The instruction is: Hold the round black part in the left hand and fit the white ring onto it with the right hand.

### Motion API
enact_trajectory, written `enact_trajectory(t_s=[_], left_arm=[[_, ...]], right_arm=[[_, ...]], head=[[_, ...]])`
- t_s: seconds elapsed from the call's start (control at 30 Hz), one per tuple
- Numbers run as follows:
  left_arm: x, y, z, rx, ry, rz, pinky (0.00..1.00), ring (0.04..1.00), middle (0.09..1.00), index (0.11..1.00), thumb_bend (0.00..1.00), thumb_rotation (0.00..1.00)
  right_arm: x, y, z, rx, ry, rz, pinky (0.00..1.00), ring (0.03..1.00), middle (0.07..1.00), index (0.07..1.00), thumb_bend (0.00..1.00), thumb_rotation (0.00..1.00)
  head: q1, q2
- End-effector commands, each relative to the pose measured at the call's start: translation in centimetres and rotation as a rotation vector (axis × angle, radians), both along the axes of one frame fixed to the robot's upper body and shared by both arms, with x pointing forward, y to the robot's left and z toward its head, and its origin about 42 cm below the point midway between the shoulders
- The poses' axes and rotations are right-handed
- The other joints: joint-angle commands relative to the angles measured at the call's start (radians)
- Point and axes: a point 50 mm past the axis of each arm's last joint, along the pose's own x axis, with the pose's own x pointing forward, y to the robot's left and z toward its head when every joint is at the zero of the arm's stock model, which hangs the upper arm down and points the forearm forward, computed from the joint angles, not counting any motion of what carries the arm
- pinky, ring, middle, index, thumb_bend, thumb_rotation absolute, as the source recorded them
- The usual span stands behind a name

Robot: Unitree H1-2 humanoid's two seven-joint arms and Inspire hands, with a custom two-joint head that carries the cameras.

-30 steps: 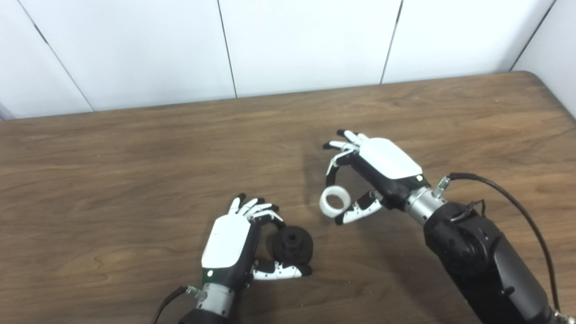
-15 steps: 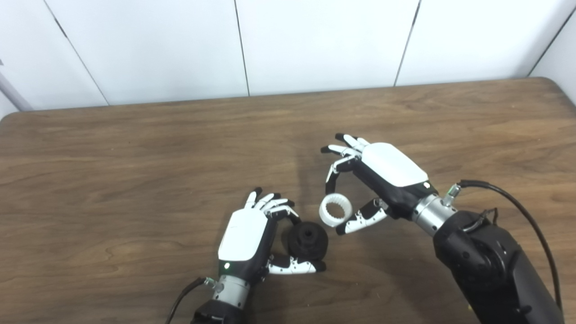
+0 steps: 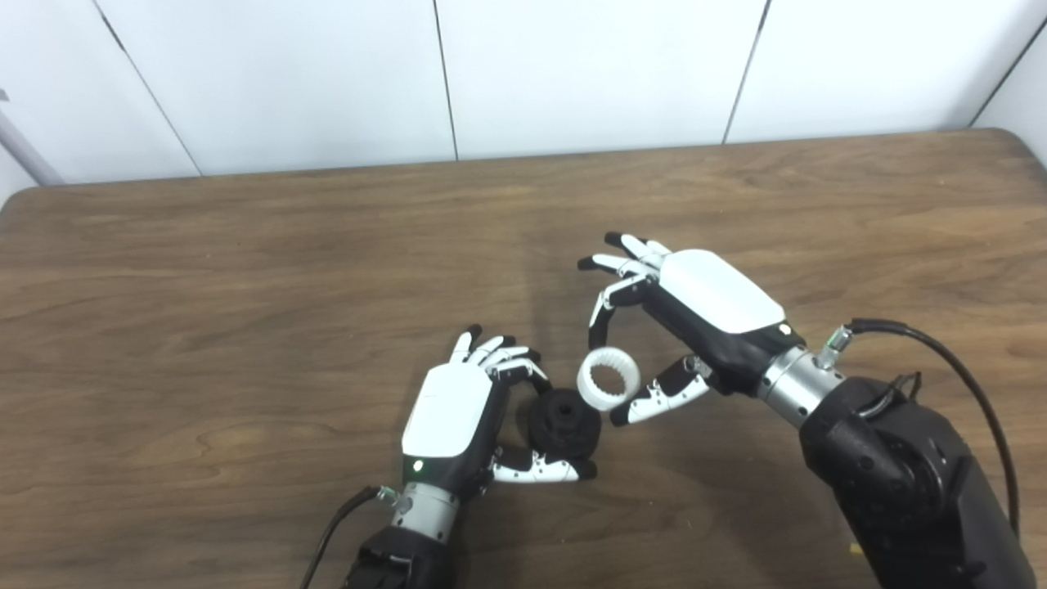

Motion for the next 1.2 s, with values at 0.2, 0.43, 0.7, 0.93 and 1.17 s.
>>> enact_trajectory(t_s=[0.2,0.43,0.7,0.93,1.17], left_arm=[[0.1,-0.7,0.5,0.015,0.001,-0.012,1.0,0.882,0.775,0.484,0.52,0.05],[0.2,-0.9,0.7,0.014,0.0,-0.012,1.0,0.881,0.774,0.484,0.52,0.05],[0.1,-1.1,0.9,0.013,0.004,-0.014,1.0,0.886,0.776,0.484,0.52,0.05],[0.1,-1.3,1.0,0.012,-0.004,-0.012,1.0,0.882,0.771,0.484,0.52,0.05],[0.1,-1.4,1.1,0.013,-0.002,-0.012,1.0,0.884,0.773,0.484,0.52,0.05]], right_arm=[[-0.3,0.7,1.4,0.008,-0.061,0.019,1.0,1.0,0.889,0.485,0.52,0.15],[-0.2,1.1,1.1,0.001,-0.053,0.031,1.0,1.0,0.886,0.485,0.52,0.14],[-0.2,1.5,0.9,-0.014,-0.047,0.051,1.0,1.0,0.892,0.485,0.52,0.14],[0.0,1.7,0.8,-0.014,-0.041,0.054,1.0,1.0,0.888,0.485,0.52,0.14],[0.1,1.7,0.5,-0.011,-0.04,0.056,1.0,1.0,0.885,0.484,0.52,0.14]], head=[[0.005,0.009],[0.011,0.016],[0.014,0.019],[0.017,0.02],[0.019,0.024]])
